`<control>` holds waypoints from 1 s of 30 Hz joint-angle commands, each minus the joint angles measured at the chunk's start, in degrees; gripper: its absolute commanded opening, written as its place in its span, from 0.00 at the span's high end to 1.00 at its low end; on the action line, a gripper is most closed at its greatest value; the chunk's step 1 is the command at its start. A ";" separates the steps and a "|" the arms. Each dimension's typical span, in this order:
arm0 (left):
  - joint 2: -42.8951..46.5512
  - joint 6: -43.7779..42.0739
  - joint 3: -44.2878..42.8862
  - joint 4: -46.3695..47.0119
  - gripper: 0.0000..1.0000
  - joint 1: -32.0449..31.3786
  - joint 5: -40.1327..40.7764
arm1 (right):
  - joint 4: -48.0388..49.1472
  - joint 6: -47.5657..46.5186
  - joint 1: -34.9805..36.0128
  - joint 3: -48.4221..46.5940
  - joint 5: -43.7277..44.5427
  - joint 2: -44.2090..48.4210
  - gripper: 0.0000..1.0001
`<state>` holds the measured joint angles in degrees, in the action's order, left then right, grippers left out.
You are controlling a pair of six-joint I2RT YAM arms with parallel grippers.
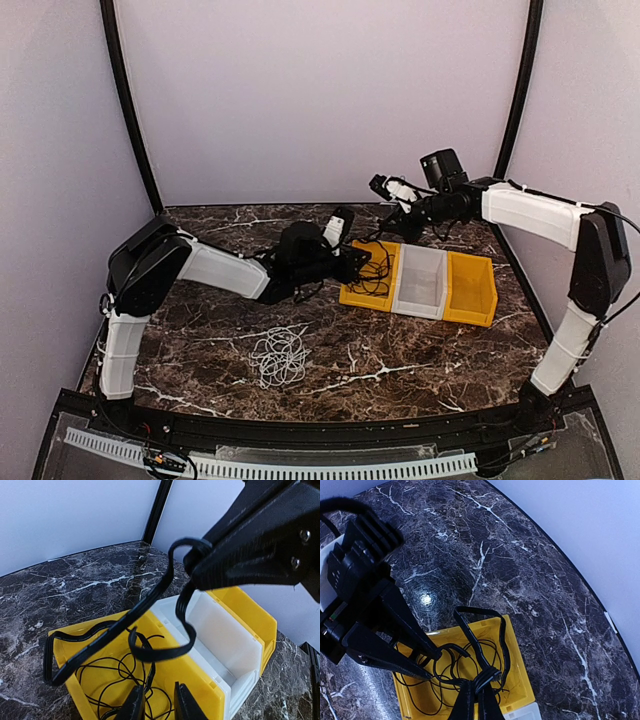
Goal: Untangle the cables
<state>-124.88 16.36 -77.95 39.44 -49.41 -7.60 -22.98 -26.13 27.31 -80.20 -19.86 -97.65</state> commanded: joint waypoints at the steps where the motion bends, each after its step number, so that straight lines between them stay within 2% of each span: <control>1: 1.73 1.70 1.60 3.66 0.77 -0.21 1.73 | -0.34 1.41 -0.16 0.62 -5.10 -3.02 1.00; 5: 1.98 2.76 1.24 2.47 0.70 -0.25 1.62 | -0.67 2.09 -0.13 1.27 -3.41 -5.73 1.00; 10: 4.49 3.59 2.79 1.15 0.56 -0.27 0.53 | -1.02 3.12 -0.12 0.63 1.12 -7.84 1.00; 16: 12.66 2.35 11.62 0.77 0.38 -0.43 2.55 | -3.33 1.77 0.24 0.30 6.28 -8.70 1.00; 19: 17.97 0.92 15.31 0.41 0.26 -0.45 4.27 | -3.31 1.03 1.00 1.33 7.23 -9.05 1.00; 24: 23.60 0.36 19.88 -1.06 0.21 -0.08 6.36 | -2.77 1.17 2.40 1.35 8.00 -10.37 1.00; 27: 23.23 0.48 18.01 -6.74 0.21 0.42 6.61 | -4.32 0.81 3.36 -0.30 9.34 -12.56 1.00; 30: 22.28 0.60 16.61 -9.37 0.22 0.43 6.81 | -6.76 0.94 3.79 -2.40 9.72 -13.80 0.87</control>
<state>-102.43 17.54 -59.94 36.42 -49.34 -1.85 -27.14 -24.84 30.17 -79.96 -11.70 -109.49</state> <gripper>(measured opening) 0.789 0.051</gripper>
